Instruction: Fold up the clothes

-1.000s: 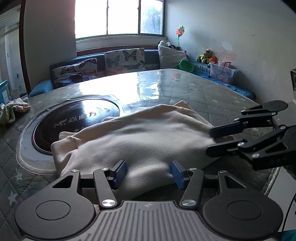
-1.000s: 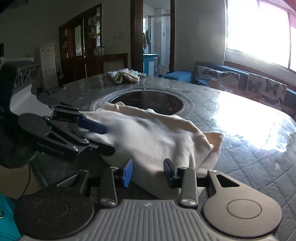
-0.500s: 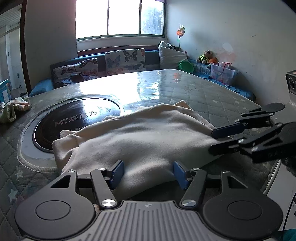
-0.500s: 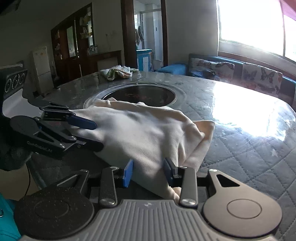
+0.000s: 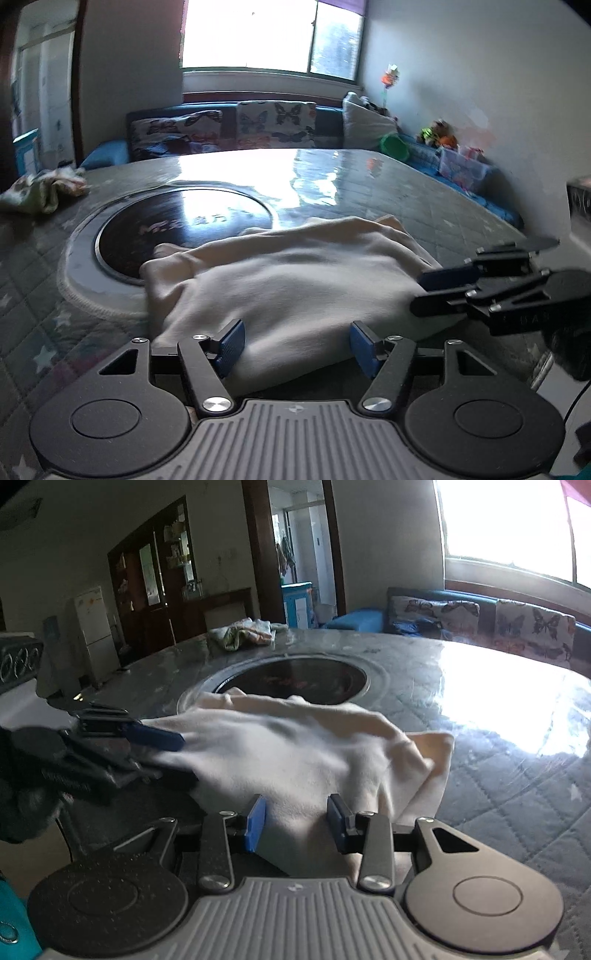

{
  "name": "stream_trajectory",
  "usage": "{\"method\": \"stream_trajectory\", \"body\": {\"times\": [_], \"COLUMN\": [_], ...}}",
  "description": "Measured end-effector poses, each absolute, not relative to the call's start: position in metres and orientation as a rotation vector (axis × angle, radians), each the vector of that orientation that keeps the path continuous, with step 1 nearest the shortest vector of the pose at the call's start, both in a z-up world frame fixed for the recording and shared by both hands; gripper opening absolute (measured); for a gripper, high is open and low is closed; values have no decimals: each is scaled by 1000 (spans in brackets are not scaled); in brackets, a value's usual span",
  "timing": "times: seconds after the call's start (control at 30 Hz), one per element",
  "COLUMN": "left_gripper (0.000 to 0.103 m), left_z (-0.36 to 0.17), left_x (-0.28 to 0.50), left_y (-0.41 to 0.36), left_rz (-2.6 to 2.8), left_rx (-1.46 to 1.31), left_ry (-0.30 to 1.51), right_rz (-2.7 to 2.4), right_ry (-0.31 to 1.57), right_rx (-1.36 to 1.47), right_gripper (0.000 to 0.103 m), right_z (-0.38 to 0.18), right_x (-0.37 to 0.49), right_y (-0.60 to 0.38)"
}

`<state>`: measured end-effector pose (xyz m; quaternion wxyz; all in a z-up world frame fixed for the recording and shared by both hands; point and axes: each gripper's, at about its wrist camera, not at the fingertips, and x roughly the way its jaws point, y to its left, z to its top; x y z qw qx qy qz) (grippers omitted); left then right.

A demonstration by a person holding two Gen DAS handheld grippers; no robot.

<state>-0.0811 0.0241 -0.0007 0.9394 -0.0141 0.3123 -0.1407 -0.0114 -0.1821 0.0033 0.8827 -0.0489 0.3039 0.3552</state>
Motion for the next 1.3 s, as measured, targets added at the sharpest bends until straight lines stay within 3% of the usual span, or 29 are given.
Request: {"method": "stream_trajectory", "body": {"times": [0.47, 0.53, 0.63, 0.77, 0.93, 1.17, 1.3], "left_gripper": [64, 43, 26, 25, 7, 4, 0], "left_z": [27, 23, 11, 4, 4, 16, -7], "left_x": [-65, -53, -40, -34, -32, -39, -32], "left_y": [72, 84, 101, 113, 109, 85, 77], "left_rz": [-168, -107, -72, -85, -103, -76, -25], "left_rx": [-186, -209, -276, -334, -268, -7, 120], "left_ry": [598, 633, 697, 722, 695, 588, 653], "right_rz": [734, 735, 736, 737, 745, 754, 762], "right_ry": [625, 624, 621, 624, 624, 628, 627], "right_rx": [-130, -130, -134, -132, -149, -164, -179], "right_gripper": [41, 43, 44, 45, 52, 59, 66], "right_z": [2, 2, 1, 1, 0, 0, -1], "right_x": [-14, -14, -14, -14, -15, -16, -18], "right_y": [-178, -178, -177, -177, -173, -169, -165]}}
